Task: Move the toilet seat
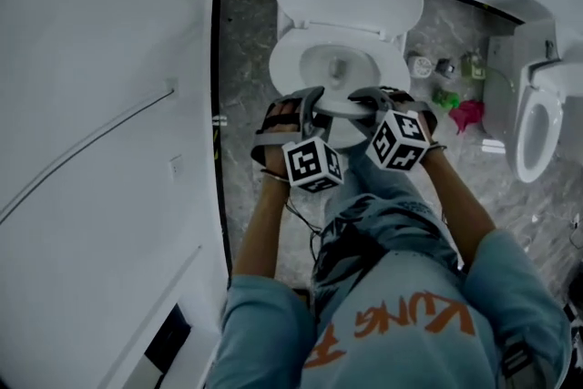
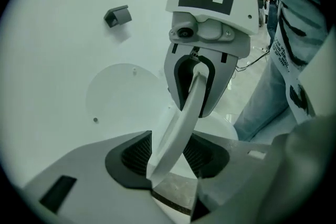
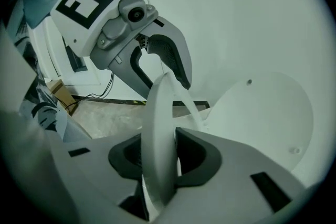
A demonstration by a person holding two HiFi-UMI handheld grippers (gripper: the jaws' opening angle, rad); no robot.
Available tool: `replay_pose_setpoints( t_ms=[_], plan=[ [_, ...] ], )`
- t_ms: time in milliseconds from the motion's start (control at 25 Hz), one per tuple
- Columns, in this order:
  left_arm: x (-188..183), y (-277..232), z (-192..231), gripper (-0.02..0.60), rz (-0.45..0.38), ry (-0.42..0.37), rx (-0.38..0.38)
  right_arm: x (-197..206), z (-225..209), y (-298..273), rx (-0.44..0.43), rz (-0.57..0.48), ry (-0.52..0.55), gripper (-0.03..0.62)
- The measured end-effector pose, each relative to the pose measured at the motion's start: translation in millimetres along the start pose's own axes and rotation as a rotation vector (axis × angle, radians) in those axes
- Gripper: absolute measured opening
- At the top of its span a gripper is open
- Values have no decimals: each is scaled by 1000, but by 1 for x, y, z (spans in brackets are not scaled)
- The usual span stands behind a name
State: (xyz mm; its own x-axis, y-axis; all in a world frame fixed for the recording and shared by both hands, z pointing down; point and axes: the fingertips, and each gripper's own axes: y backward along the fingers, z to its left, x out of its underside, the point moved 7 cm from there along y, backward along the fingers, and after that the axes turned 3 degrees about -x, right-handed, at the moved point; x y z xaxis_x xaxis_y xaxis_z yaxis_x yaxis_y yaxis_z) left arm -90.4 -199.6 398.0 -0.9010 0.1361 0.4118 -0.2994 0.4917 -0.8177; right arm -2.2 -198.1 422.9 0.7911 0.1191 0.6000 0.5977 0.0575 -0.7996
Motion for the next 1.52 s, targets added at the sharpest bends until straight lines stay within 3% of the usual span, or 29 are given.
replay_pose_setpoints(
  t_ms=[280,640,760,800,840,1080,1320,1520],
  plan=[
    [-33,-5,53,172,50,7,-92,-15,-55,35,162,11,42,55],
    [-58,-8,93,169,136,2,-116,-23,-94,63,214,-41,52,72],
    [-69,-10,109,158,128,-12,-149,-17,-108,78,243,-73,40,59],
    [-72,-11,114,106,123,-14,-160,-14,-113,83,259,-82,41,55],
    [-75,-13,120,102,120,-18,-168,-12,-118,86,275,-88,43,50],
    [-93,-32,146,103,125,-42,-227,-9,-153,93,379,-111,18,55],
    [-93,-51,166,107,72,-152,-364,-10,-185,87,420,-219,-55,67],
    [-103,-69,183,107,78,-171,-370,-3,-209,89,450,-227,-102,81]
  ],
)
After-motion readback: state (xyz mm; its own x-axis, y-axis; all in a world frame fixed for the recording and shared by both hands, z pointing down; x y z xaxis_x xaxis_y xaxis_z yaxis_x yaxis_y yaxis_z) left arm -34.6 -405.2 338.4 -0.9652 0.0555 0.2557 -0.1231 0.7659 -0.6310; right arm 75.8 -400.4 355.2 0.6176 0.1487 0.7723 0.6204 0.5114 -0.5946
